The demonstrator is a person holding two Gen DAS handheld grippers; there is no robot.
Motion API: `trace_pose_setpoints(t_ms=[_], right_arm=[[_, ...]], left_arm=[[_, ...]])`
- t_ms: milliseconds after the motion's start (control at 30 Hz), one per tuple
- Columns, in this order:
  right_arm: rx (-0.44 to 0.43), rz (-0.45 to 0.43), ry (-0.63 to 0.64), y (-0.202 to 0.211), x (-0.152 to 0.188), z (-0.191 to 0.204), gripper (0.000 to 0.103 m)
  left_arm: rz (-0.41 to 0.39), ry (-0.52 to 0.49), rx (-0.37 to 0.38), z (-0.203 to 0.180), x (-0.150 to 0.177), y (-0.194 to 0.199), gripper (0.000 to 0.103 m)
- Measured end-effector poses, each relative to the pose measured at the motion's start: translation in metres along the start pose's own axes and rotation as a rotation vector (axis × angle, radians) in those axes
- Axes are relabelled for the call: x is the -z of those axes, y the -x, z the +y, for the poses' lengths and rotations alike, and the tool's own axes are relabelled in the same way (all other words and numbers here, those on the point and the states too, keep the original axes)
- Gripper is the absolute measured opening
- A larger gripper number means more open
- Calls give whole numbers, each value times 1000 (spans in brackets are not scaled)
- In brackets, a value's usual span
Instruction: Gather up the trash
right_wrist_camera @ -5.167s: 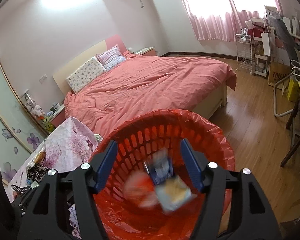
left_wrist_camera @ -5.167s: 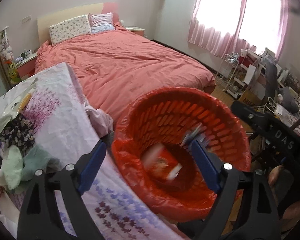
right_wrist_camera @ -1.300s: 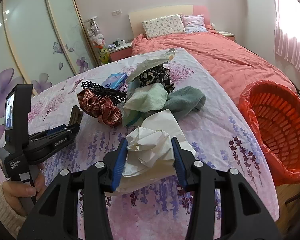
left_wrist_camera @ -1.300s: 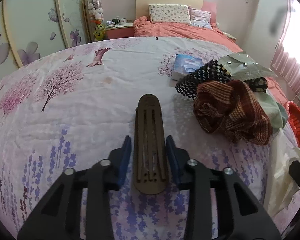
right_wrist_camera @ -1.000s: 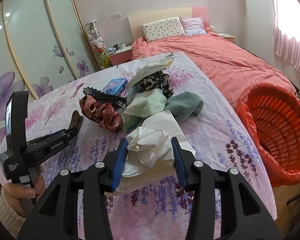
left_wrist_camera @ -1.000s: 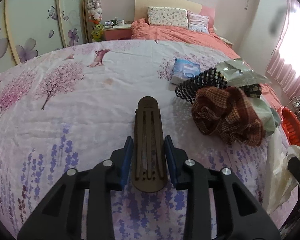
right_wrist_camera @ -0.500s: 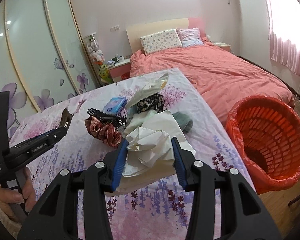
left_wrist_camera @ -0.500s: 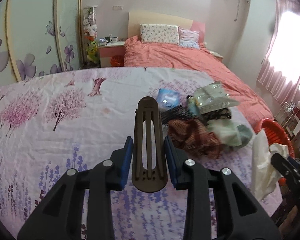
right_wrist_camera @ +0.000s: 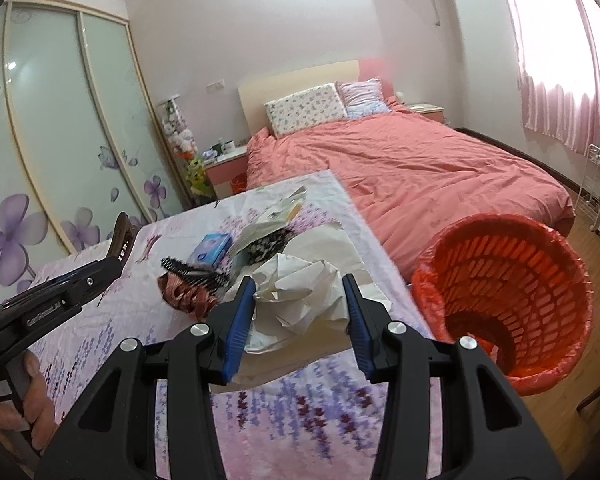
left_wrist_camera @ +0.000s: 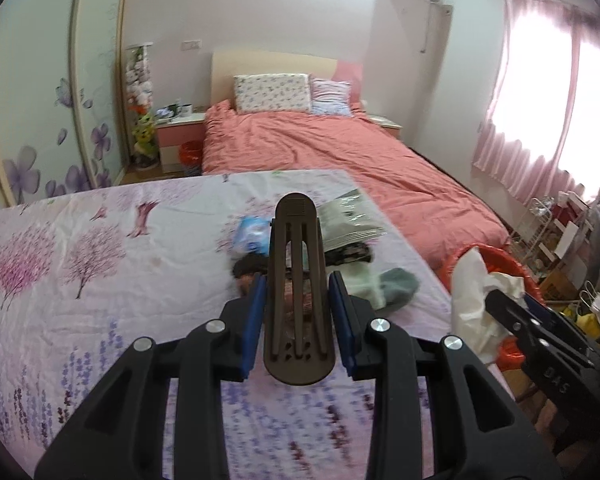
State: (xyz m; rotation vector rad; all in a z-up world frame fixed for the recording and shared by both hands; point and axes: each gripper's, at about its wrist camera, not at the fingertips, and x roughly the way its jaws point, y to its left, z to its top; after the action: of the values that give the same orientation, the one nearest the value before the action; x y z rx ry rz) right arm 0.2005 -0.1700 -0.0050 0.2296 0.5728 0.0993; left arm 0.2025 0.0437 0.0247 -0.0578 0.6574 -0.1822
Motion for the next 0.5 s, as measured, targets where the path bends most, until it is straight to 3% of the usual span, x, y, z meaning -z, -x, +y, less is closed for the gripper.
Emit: trace_pose_setpoints(t_ms=[500], right_arm=[[131,-109,-101,21,-21,-81,45]], left_arm=[[14,-93,225,-110,-12,-27,32]])
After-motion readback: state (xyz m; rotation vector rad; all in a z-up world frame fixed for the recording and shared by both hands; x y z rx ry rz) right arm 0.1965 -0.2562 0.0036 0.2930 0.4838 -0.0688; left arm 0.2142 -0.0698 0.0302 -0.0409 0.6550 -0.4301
